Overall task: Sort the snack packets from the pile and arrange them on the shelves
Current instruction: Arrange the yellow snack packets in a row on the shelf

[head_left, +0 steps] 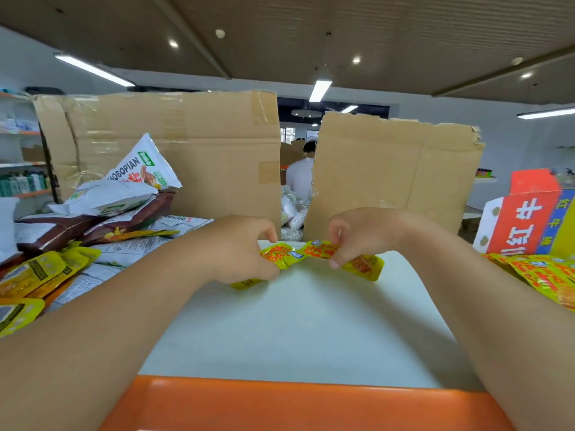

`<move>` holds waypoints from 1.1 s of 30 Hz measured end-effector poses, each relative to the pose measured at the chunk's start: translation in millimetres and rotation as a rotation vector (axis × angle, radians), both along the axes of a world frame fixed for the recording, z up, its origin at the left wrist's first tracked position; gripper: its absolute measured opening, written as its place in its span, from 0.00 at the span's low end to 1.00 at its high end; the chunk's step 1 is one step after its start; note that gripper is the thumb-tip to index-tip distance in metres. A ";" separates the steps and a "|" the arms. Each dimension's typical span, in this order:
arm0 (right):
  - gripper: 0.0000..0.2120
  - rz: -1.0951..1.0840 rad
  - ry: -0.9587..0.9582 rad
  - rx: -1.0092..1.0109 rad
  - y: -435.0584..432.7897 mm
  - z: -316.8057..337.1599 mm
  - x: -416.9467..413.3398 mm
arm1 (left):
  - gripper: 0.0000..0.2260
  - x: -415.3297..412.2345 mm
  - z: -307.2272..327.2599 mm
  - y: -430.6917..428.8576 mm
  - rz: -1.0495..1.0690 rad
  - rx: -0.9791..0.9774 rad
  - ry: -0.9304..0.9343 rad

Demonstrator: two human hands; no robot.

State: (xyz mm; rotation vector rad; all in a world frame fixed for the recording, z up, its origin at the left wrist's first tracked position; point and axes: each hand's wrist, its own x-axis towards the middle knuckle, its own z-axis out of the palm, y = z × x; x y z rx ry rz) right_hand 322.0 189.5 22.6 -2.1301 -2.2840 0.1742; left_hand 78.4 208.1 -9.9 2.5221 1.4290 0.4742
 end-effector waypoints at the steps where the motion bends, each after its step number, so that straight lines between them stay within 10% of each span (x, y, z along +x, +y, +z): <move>1: 0.18 -0.012 -0.016 0.054 -1.5 4.9 2.5 | 0.20 1.5 2.1 -2.0 0.005 0.024 -0.032; 21: 0.20 -0.359 0.072 0.431 -167.3 53.5 301.9 | 0.18 307.9 30.9 -108.0 0.004 0.159 -0.284; 33: 0.22 -0.378 0.058 0.258 -179.0 38.5 396.6 | 0.15 437.3 11.3 -140.5 0.121 0.148 -0.182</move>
